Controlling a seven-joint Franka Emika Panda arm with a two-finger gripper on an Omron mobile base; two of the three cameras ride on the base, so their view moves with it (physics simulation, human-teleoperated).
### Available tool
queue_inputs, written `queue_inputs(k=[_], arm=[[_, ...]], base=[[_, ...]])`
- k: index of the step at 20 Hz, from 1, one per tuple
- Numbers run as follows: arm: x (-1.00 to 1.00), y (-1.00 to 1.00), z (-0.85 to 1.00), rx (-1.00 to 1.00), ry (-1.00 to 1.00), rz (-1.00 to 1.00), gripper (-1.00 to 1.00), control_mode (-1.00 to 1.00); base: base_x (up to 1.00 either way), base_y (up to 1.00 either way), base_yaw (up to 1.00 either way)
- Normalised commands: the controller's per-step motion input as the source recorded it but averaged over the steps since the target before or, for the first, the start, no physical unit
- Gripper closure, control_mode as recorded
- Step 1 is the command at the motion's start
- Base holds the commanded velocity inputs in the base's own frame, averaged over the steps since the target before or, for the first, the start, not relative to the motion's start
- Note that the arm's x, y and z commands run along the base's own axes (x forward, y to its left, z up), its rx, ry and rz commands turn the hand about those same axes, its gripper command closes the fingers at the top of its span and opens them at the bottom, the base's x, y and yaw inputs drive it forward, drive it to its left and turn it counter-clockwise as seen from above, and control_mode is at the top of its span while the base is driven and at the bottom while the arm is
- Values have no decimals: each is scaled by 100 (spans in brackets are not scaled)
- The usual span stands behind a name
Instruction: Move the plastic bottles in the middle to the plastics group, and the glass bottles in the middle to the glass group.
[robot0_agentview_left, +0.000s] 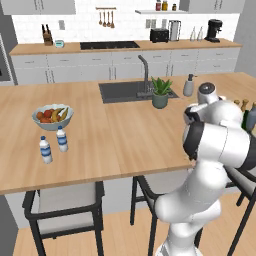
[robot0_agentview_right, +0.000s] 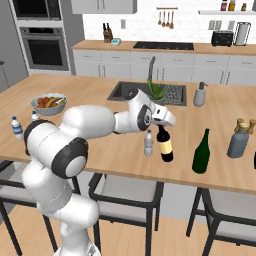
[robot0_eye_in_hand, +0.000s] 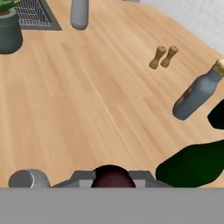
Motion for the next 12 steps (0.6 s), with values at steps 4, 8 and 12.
queue_inputs(k=[4, 8, 12], arm=[[27, -55, 1, 0, 0, 5, 100, -100], [29, -50, 0, 0, 0, 9, 100, -100], [39, -49, 0, 0, 3, 9, 100, -100]], base=[[0, 0, 0], [0, 0, 0], [0, 0, 0]])
